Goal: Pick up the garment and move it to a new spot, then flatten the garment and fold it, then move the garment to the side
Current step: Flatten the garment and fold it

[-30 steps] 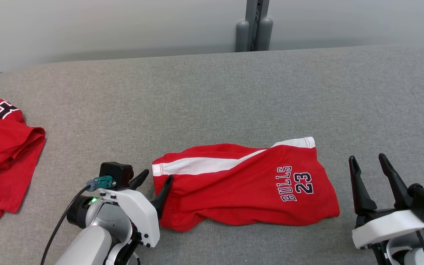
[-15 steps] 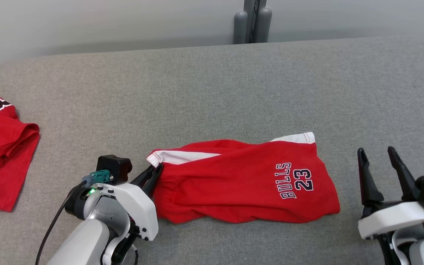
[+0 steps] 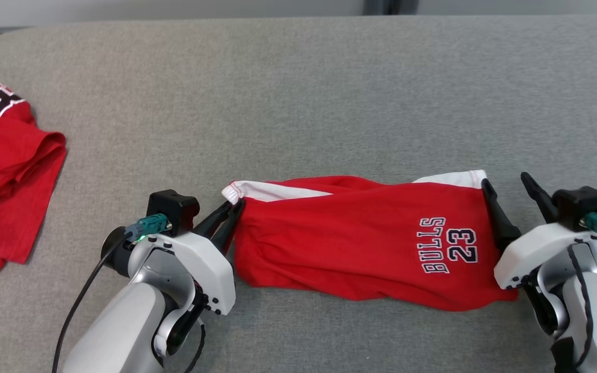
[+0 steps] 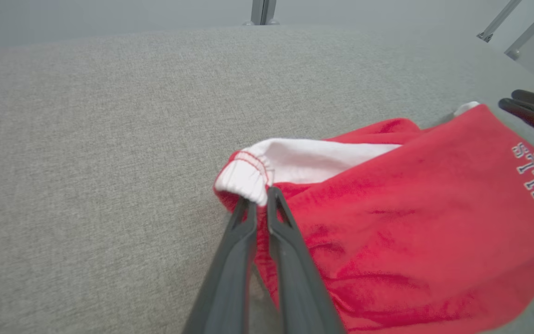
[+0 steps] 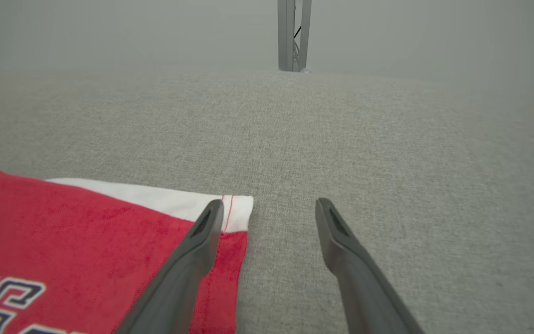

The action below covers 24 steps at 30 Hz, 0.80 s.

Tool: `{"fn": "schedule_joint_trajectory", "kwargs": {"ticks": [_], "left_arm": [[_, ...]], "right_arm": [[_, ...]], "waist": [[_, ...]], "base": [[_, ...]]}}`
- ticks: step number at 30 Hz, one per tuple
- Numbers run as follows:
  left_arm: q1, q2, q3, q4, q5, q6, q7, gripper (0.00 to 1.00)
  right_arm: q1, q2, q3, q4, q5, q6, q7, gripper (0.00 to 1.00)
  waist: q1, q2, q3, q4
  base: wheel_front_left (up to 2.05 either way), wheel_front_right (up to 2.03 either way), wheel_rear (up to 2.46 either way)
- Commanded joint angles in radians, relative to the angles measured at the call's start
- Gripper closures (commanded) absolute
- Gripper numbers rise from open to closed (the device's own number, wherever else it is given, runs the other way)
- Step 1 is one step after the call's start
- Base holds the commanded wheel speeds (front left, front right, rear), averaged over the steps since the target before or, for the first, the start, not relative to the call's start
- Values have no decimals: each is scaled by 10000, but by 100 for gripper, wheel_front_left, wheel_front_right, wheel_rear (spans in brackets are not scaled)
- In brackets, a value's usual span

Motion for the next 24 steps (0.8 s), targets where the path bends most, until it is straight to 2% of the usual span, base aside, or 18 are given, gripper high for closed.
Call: {"fn": "schedule_joint_trajectory", "kwargs": {"ticks": [1, 8, 9, 10, 11, 16, 24], "left_arm": [[-206, 3, -1, 31, 99, -67, -77, 100], [-429, -103, -101, 214, 95, -139, -238, 100], [-471, -112, -105, 244, 90, -152, -293, 100], [-483, -114, -105, 264, 81, -158, -332, 100], [-495, -114, -106, 284, 74, -142, -357, 100], [-548, -114, -71, 332, 91, -135, -589, 100], [-730, 10, 192, -24, 187, 12, -1236, 100]], "right_arm": [[-300, -179, 225, 342, 106, 1, 66, 0], [-1190, -744, 1715, 1586, 783, 1, 708, 0], [-1276, -883, 2134, 1801, 1010, 1, 922, 42], [-1293, -963, 2366, 1875, 1126, 1, 1052, 67], [-1313, -1052, 2594, 1962, 1221, 1, 1175, 100], [-1416, -1390, 3121, 1878, 1773, -2, 1023, 100], [-1788, -1536, 2208, 862, 1674, 0, -534, 100]], "waist": [[0, 0, 275, 252], [0, 0, 509, 450], [0, 0, 522, 458], [0, 0, 523, 459], [0, 0, 524, 456], [0, 0, 486, 412], [0, 0, 143, 176]], "base": [[0, 0, 0], [0, 0, 0], [0, 0, 0], [0, 0, 0], [0, 0, 0], [0, 0, 0], [0, 0, 0]]}}
